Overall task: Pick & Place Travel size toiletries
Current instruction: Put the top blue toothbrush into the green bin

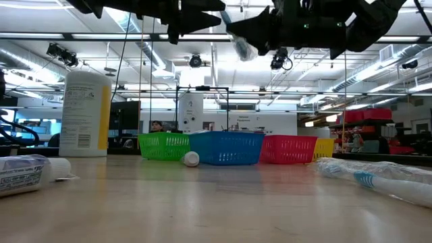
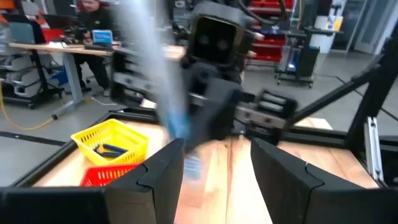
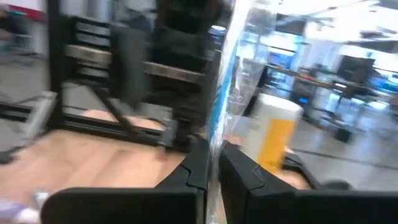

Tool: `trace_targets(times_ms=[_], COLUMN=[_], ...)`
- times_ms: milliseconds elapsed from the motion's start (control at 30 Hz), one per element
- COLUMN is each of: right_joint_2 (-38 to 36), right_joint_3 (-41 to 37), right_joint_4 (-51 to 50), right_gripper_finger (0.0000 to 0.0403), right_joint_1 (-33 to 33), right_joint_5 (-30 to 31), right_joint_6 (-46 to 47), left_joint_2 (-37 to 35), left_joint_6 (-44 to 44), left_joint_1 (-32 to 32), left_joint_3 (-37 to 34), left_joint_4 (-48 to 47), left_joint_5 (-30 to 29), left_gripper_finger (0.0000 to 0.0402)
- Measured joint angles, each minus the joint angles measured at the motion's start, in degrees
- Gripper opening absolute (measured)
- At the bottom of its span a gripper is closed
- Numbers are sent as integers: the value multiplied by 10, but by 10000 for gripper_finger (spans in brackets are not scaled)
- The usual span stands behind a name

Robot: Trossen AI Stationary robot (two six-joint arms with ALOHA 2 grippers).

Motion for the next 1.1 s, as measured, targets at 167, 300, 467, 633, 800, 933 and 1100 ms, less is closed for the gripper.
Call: trace_targets(times_ms=[167,300,467,633,800,933,1100], right_joint_2=[0,0,5,11,14,13,13], right_joint_3=[7,6,6,7,7,7,7], right_joint_4=[5,-3,-1,8,12,12,5], right_gripper_finger=[25,25,25,25,25,25,31], right_joint_1=[4,5,7,12,15,15,18], right_joint_5=[-33,-15,-15,-15,-14,5,27], right_joint_6=[11,19,38,44,52,71,54], left_joint_2=[0,0,0,0,0,0,0], left_joint_6=[-4,-1,-2,-2,-18,-28,-28], left_joint_1=[13,19,24,30,43,53,54], left_joint_3=[0,0,1,3,3,3,3], left_joint_4=[3,32,65,64,64,59,56], left_joint_5=[-22,3,47,47,48,88,92], left_gripper_finger=[195,195,194,188,144,92,27])
